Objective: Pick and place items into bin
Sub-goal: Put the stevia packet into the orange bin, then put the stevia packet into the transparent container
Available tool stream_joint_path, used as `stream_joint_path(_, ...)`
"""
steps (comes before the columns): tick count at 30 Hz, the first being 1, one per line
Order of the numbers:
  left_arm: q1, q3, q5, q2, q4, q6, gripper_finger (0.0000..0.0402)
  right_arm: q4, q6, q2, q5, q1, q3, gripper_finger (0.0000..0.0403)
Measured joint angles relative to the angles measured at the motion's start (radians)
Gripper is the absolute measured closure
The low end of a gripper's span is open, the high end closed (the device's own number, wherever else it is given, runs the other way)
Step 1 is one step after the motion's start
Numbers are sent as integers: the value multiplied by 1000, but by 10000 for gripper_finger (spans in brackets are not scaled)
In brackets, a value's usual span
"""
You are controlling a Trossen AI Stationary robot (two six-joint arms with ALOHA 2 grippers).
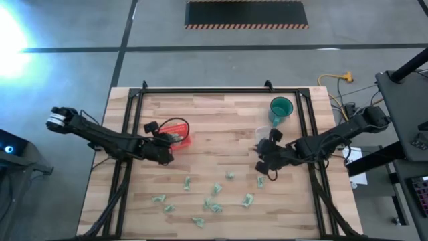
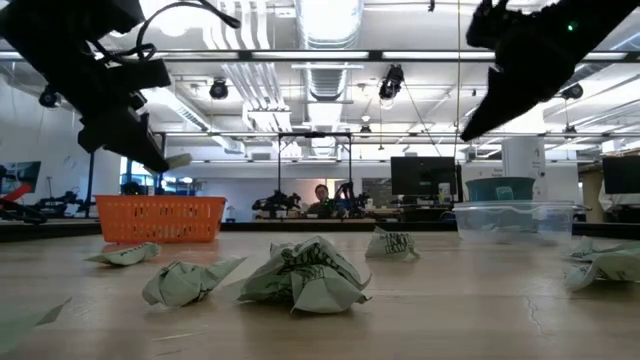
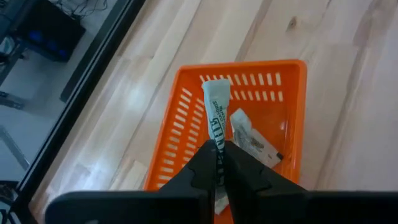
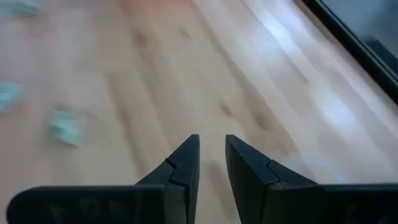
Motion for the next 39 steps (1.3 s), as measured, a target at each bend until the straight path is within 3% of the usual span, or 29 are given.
stream_joint_path(7,0,0,-39,39,-1,0,346,323,-255,2,-163,0,-44,335)
stream_joint_path(13,0,0,-59,70,-4,0,317,409,-335,49,-209,0,-62,335)
stream_joint_path(20,0,1,-58,95,0,1,313,570,-450,221,-410,0,-64,335)
stream_joint_path(23,0,1,-57,97,0,1,313,625,-515,312,-421,-4,-50,335)
stream_joint_path(30,0,1,-56,95,0,2,313,630,-486,447,-430,-54,16,314)
stream_joint_path(36,0,2,-56,95,1,2,313,632,-465,499,-546,-80,44,271)
stream_joint_path(39,0,2,-56,95,2,2,313,632,-452,505,-554,-82,46,249)
